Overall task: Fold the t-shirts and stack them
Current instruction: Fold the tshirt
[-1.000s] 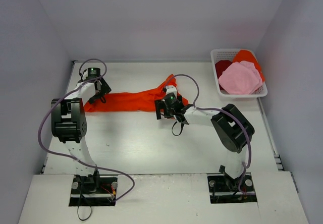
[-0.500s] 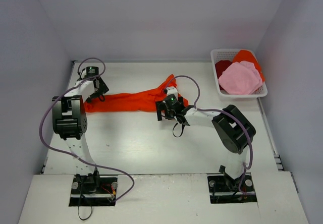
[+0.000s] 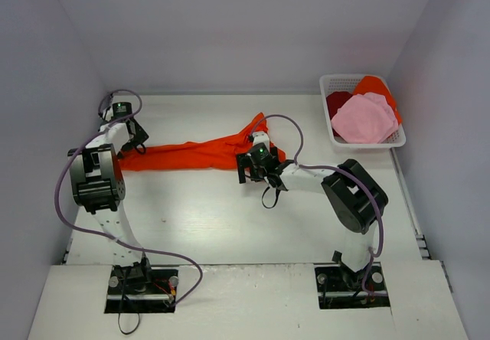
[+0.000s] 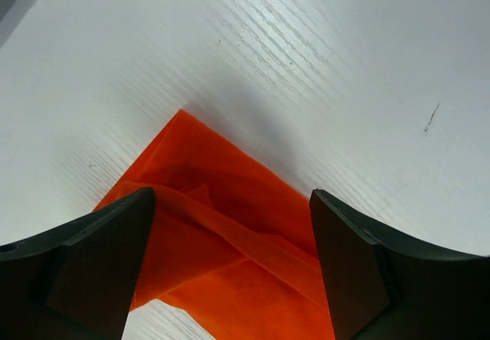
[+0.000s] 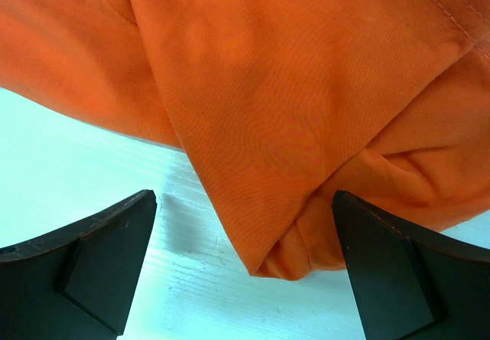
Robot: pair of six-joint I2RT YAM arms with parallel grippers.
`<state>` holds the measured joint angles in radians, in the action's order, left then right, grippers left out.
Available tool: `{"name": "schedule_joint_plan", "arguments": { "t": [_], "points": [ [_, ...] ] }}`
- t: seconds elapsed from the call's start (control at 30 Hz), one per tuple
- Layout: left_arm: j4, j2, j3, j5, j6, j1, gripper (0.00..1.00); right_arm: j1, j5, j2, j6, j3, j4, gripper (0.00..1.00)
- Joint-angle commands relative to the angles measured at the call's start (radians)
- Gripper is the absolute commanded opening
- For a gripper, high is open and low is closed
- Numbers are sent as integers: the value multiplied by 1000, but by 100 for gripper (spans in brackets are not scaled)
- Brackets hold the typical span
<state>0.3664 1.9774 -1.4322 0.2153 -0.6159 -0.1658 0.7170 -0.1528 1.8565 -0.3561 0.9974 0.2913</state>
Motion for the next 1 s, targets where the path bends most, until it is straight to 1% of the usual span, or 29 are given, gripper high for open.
{"name": "schedule_joint_plan", "arguments": {
  "t": [0.0,0.27,0.37,0.47,0.5,0.57,0.6,0.63,0.83,0.87,0.93,0.97],
  "points": [
    [-33,-55,-28,13,10,-11,77,10,-19,-34,-11,7,-11,96],
    [-47,-81,-34,-48,-8,12,77,21,-17,-20,-23,18,-11,96],
    [-34,-101,-49,-96,-18,54,77,29,-24,-26,-23,23,-18,96],
    [-31,-126,-62,-110,-24,146,77,29,-50,-43,-15,30,-29,96],
    [-26,-129,-79,-109,-24,211,77,29,-59,-49,-9,38,-35,96],
    [-27,-126,-92,-128,-34,256,77,27,-82,-74,11,69,-64,96],
    [-37,-123,-94,-178,-53,270,77,27,-90,-83,16,79,-73,96],
    [-43,-120,-93,-197,-65,293,77,27,-96,-95,22,90,-83,96],
    [-90,-88,-65,-206,-74,351,77,15,-117,-200,66,164,-156,96],
    [-125,-81,-57,-208,-73,357,77,15,-116,-206,66,185,-171,96],
    [-142,-71,-56,-215,-71,365,77,16,-116,-224,57,196,-198,96],
    [-167,-57,-56,-249,-74,368,77,19,-111,-232,52,187,-205,96]
  ]
}}
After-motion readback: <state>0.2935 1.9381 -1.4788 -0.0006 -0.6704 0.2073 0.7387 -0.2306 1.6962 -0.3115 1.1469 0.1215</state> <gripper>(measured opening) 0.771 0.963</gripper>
